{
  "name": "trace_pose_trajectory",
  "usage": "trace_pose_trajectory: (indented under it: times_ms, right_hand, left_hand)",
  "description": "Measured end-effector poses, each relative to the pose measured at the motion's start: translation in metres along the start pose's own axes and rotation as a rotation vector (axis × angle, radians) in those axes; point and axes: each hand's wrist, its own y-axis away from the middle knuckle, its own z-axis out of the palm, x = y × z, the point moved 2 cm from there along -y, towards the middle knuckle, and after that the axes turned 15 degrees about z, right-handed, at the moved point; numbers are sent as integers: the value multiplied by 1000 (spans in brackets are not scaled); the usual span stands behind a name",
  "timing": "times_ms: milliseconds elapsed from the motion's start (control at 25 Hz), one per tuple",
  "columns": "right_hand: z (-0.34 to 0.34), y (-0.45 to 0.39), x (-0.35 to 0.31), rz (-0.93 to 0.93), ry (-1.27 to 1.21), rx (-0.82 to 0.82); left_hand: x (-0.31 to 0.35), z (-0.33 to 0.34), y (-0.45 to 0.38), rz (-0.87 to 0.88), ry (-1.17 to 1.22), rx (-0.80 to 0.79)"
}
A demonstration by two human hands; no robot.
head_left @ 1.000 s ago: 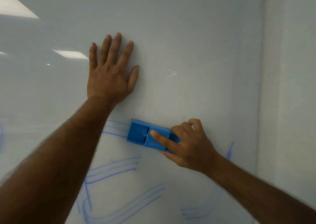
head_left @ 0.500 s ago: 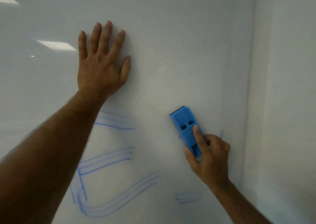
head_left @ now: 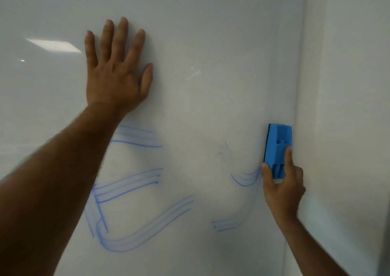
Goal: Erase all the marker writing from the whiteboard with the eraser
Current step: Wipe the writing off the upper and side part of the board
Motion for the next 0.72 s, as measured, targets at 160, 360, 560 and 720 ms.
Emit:
trace_pose_trajectory:
  times_ms: [160,360,560,720]
  right_hand:
    - [8,40,-11,-152,7,-48]
    - [7,67,-2,-656,247,-171]
    - [-7,40,20,-119,94,-70]
    - [1,60,8,-117,33,-79]
  left_hand:
    - [1,0,3,10,3,1]
    - [0,0,4,17,20,11]
    - [0,0,6,22,6,14]
    - [0,2,6,21,-1,12]
